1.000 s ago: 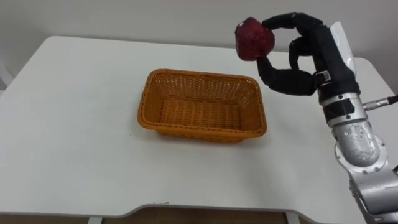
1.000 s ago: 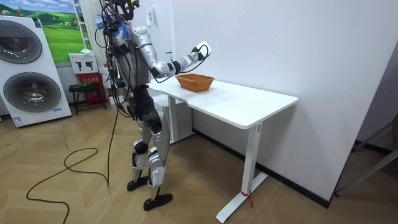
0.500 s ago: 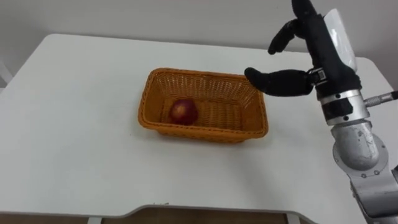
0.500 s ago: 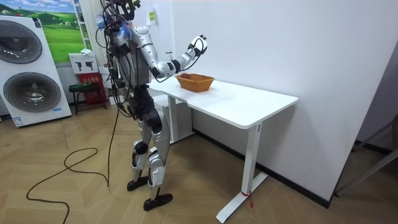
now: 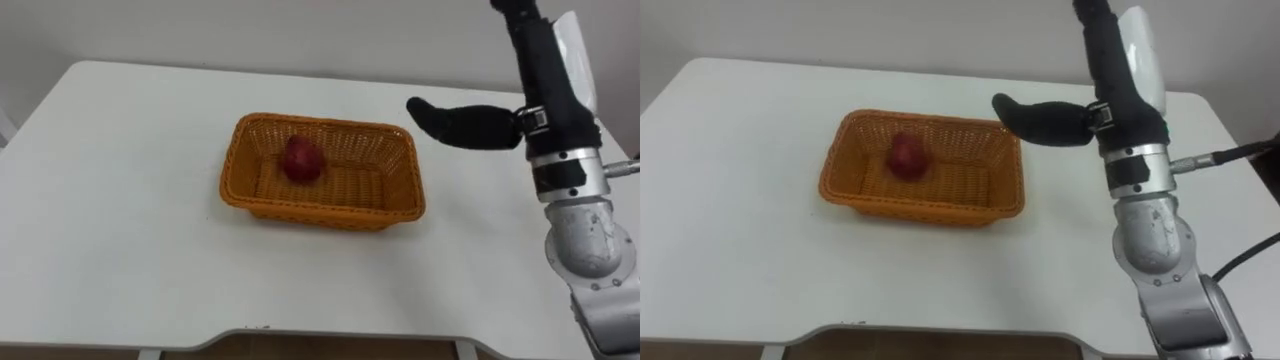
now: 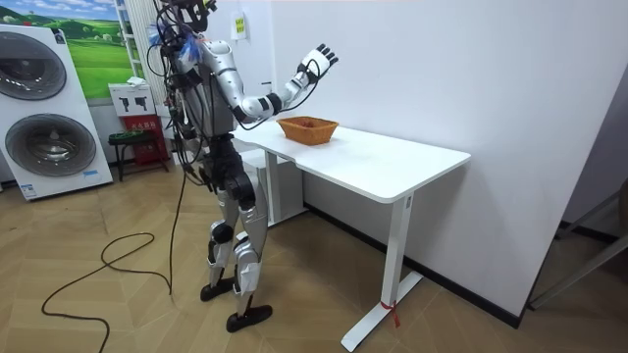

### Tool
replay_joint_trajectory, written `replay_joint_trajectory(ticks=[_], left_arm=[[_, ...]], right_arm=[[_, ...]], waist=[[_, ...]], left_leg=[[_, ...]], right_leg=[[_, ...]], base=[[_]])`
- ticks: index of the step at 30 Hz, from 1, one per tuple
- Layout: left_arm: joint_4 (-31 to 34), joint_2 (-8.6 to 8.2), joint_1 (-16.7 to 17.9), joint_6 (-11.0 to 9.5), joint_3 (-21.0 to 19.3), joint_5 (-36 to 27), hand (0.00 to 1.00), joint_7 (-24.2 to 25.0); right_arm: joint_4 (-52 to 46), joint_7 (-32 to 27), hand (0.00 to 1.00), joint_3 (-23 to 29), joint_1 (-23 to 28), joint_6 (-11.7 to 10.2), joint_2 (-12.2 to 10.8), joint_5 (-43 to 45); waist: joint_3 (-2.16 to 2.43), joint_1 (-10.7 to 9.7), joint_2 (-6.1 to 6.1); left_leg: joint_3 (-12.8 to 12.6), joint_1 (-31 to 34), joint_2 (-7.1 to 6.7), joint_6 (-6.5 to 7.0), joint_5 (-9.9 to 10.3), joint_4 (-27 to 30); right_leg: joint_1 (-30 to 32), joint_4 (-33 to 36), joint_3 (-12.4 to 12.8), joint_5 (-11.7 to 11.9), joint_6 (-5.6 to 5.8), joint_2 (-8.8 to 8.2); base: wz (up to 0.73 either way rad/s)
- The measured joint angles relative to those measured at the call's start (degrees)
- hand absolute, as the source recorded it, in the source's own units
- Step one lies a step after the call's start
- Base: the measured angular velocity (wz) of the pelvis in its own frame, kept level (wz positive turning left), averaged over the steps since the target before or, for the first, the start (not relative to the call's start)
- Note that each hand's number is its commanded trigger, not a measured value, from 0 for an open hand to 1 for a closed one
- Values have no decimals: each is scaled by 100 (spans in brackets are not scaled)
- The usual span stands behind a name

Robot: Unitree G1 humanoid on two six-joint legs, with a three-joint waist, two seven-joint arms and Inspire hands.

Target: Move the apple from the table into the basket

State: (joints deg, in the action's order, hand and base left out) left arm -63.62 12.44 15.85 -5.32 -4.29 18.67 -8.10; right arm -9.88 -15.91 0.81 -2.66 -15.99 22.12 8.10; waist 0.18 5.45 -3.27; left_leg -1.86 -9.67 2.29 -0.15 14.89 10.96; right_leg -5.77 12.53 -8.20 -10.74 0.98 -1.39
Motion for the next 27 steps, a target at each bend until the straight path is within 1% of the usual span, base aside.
replay_joint_trajectory(ticks=[1, 3, 4, 5, 6, 7, 9, 10, 11, 12, 13, 15, 16, 18, 19, 20, 21, 22, 24, 25, 27], left_arm=[[1, 1, 19, -5, -2, -2, 0, -38], [0, 1, 97, -6, -20, 4, 0, -142], [0, 1, 133, -6, -24, 0, 0, -150], [0, 2, 173, -5, -28, 0, 0, -172], [2, -2, 194, -5, -28, 0, 0, -240], [2, -4, 192, -5, -28, -8, 0, -278], [2, -3, 275, 2, -29, -74, 0, -395], [3, -5, 293, 2, -44, -84, 0, -427], [10, -10, 294, 2, -82, -113, 0, -499], [18, -23, 310, 4, -150, -123, 0, -541], [25, -29, 323, 7, -166, -126, 0, -548], [82, -73, 372, 60, -172, -123, 0, -561], [87, -78, 391, 81, -173, -124, 0, -560], [120, -82, 381, 132, -232, -123, 0, -560], [158, -88, 390, 151, -244, -123, 0, -561], [188, -96, 386, 182, -249, -122, 0, -566], [229, -99, 382, 238, -295, -126, 0, -577], [289, -101, 392, 275, -342, -123, 0, -586], [401, -116, 399, 361, -467, -122, 0, -648], [409, -123, 394, 379, -485, -126, 0, -649], [484, -151, 355, 514, -500, -161, 0, -643]], right_arm=[[-1, -114, 0, 82, 0, -47, 1, -65], [-4, -585, 0, 471, 6, -174, 1, -167], [-3, -695, 0, 579, 9, -185, 2, -212], [-4, -926, 0, 784, 30, -207, 2, -375], [-4, -1192, 0, 985, 100, -223, 0, -454], [-1, -1317, 0, 1059, 134, -223, 0, -498], [158, -1806, 0, 1392, 199, -248, 1, -875], [235, -1925, 0, 1505, 199, -264, 1, -971], [429, -2208, 0, 1769, 216, -264, 1, -1055], [603, -2508, 0, 2007, 251, -263, 1, -1099], [650, -2663, 0, 2109, 286, -263, 1, -1150], [856, -3266, 0, 2444, 381, -278, 0, -1350], [969, -3391, 0, 2517, 405, -286, 0, -1410], [1541, -3788, 0, 2800, 586, -262, 2, -2044], [1676, -3873, 0, 2838, 665, -250, 2, -2230], [1915, -4023, 0, 2872, 846, -175, -4, -2553], [2206, -4102, 0, 2876, 1010, -120, -24, -2965], [2387, -4118, 0, 2878, 1084, -90, -44, -3173], [3329, -4079, 0, 2914, 1213, 60, -202, -3902], [3591, -4033, 0, 2914, 1229, 99, -238, -4104], [4909, -3698, 0, 2853, 1278, 306, -332, -4846]], waist=[[-2, -22, 2], [-11, -97, 15], [-15, -104, 23], [-20, -121, 36], [-22, -171, 39], [-23, -208, 41], [-34, -350, 57], [-36, -372, 61], [-38, -421, 65], [-35, -475, 73], [-34, -500, 85], [-24, -647, 162], [7, -685, 159], [17, -720, 168], [9, -720, 143], [33, -719, 172], [37, -734, 182], [36, -744, 178], [39, -787, 152], [37, -817, 144], [38, -833, 112]], left_leg=[[0, 0, 0, 0, 0, 0], [-13, -13, 0, 0, 0, -8], [-28, -22, 1, 0, 0, -12], [-42, -40, 2, 0, 0, -27], [-43, -57, 2, 0, 0, -36], [-40, -68, 2, 0, 0, -36], [-36, -87, 2, 0, 1, -47], [-38, -87, 2, 0, 1, -55], [-43, -79, 1, 0, 1, -55], [-51, -78, 2, 0, 1, -57], [-59, -73, 2, -1, 1, -59], [-90, -20, 6, -1, 1, -55], [-90, 2, 6, -1, 1, -53], [-121, 8, 10, -1, 1, -57], [-132, 16, 11, -1, 1, -66], [-158, 28, 10, -1, 1, -89], [-181, 35, 10, 0, 1, -92], [-181, 35, 10, 0, 1, -92], [-198, 28, 11, 0, 1, -89], [-201, 27, 11, 0, 1, -89], [-214, 37, 9, 0, 1, -85]], right_leg=[[0, 1, -1, 0, 0, 0], [2, 1, 13, 0, 0, 4], [1, 0, 23, 0, 0, 7], [-2, 0, 34, 0, 0, 10], [-21, -2, 31, 0, 0, 10], [-35, -2, 26, 0, 0, 10], [-53, 2, 22, -1, 1, 8], [-43, 2, 30, -1, 1, 9], [-30, 3, 34, -1, 1, 10], [-21, 5, 40, -1, 1, 13], [-10, 6, 50, -1, 1, 16], [54, 10, 76, 0, 1, 20], [83, 10, 76, 0, 1, 20], [107, 10, 106, 0, 0, 27], [122, 11, 124, 0, 1, 30], [167, 24, 162, 0, 1, 35], [182, 19, 181, 0, 1, 36], [182, 19, 181, -1, 1, 36], [171, 14, 195, -2, 1, 38], [171, 14, 197, -2, 2, 36], [181, 11, 210, -3, 3, 35]], base=[[0], [-2], [-7], [-5], [0], [0], [0], [0], [-3], [-4], [-7], [-7], [-4], [-7], [-13], [-13], [-11], [-4], [0], [0], [0]])
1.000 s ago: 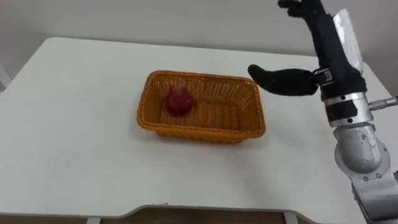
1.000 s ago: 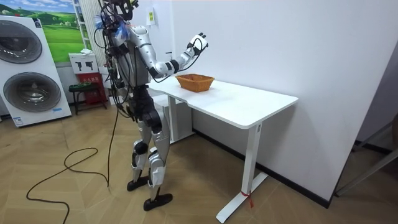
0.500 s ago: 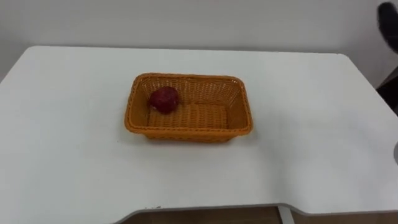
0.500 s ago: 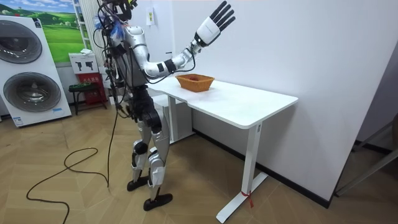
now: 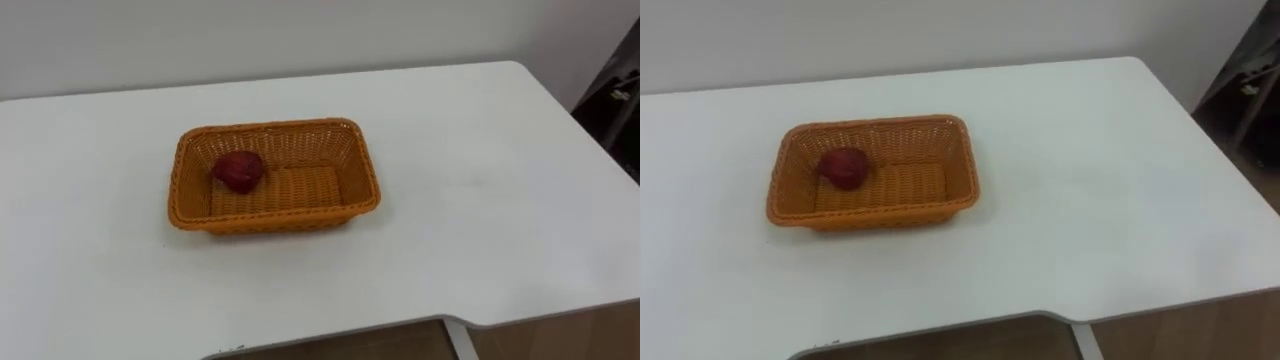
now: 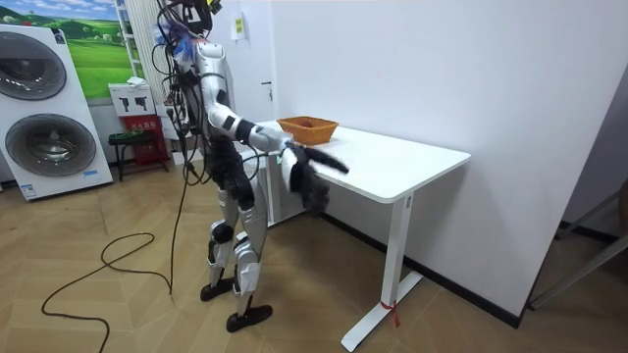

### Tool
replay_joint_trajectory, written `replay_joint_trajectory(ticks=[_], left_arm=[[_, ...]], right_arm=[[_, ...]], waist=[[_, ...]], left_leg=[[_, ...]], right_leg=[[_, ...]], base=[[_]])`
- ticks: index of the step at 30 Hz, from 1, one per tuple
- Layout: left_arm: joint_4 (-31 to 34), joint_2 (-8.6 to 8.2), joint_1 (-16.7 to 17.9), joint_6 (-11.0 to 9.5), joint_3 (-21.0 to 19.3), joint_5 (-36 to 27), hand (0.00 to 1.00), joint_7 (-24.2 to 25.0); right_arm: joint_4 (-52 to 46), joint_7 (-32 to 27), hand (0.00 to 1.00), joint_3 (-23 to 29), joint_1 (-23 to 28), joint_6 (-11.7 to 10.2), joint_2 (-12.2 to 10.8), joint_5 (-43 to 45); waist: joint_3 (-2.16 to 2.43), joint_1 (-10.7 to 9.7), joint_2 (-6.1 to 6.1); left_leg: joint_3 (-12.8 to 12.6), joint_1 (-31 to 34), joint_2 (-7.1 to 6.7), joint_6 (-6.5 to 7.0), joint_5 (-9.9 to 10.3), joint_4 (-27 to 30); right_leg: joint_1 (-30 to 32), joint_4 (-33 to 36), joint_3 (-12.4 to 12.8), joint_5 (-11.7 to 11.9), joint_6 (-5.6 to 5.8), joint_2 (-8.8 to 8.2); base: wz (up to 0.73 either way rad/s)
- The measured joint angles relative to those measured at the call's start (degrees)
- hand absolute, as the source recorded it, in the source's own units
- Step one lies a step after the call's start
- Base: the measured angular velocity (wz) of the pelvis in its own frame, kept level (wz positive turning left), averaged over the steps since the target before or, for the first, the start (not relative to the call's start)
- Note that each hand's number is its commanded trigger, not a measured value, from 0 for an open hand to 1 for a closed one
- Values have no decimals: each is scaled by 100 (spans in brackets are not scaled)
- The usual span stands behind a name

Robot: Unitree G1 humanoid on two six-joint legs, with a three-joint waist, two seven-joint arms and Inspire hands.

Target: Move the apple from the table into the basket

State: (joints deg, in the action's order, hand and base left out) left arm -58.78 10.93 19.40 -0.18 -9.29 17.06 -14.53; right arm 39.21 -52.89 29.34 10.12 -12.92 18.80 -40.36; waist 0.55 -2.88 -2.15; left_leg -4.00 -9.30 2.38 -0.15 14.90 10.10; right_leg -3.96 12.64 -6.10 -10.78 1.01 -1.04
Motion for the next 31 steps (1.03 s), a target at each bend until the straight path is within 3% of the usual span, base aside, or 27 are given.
replay_joint_trajectory(ticks=[2, 5, 8, 11, 14, 17, 21, 25, 31], left_arm=[[18, -67, -5, 34, -77, 0, 0, 0], [45, -176, -1, 162, -172, 0, 0, 33], [39, -179, -1, 233, -279, 0, 0, 135], [35, -197, 17, 306, -462, 65, 0, 250], [36, -220, -2, 424, -508, 74, 0, 405], [36, -222, -78, 446, -480, 48, 0, 404], [3, -212, -132, 443, 46, 47, 0, 390], [3, -222, -177, 438, 361, 53, 0, 394], [27, -300, -214, 444, 406, 56, 0, 403]], right_arm=[[1028, 351, 0, -94, 32, 172, -169, -252], [2138, 864, 0, -112, 142, 608, -455, -775], [3036, 1455, 0, -193, 232, 874, -558, -873], [3529, 2144, 0, -466, 296, 1167, -612, -535], [3564, 2832, 0, -1053, 325, 1403, -681, 413], [3576, 3319, 0, -1740, 190, 1475, -681, 1602], [3273, 3782, 0, -2547, -112, 1540, -699, 2769], [2987, 4192, 0, -2987, -241, 1457, -748, 3142], [2777, 4859, 0, -3488, -248, 1340, -846, 3258]], waist=[[-1, 5, -9], [-9, -9, 9], [-24, -20, 42], [-25, -3, 37], [-34, 31, 58], [-48, 147, 91], [-60, 306, 147], [-67, 364, 186], [-66, 484, 195]], left_leg=[[-3, -15, 2, 0, 0, -2], [-33, -20, 0, 0, 0, -3], [-38, -29, -6, 0, 1, 9], [-45, -41, -7, 0, 1, -34], [-41, -41, -5, 1, 2, -60], [-61, -84, 0, 1, 2, -57], [-62, -70, -2, 1, 3, -82], [-38, -35, 6, 1, 2, -71], [-38, 2, 8, 1, 2, -59]], right_leg=[[-16, -2, 15, -5, 1, 5], [-1, 4, 56, -16, 5, 8], [-5, 8, 83, -18, 6, 5], [16, 29, 92, -18, 9, 9], [15, -13, 98, -14, 10, 15], [30, -6, 128, -8, 9, 31], [25, -5, 130, -5, 13, 33], [11, -33, 72, -4, 11, 31], [-44, -129, -42, 1, 7, 9]], base=[[0], [-4], [-4], [0], [0], [-3], [0], [6], [6]])
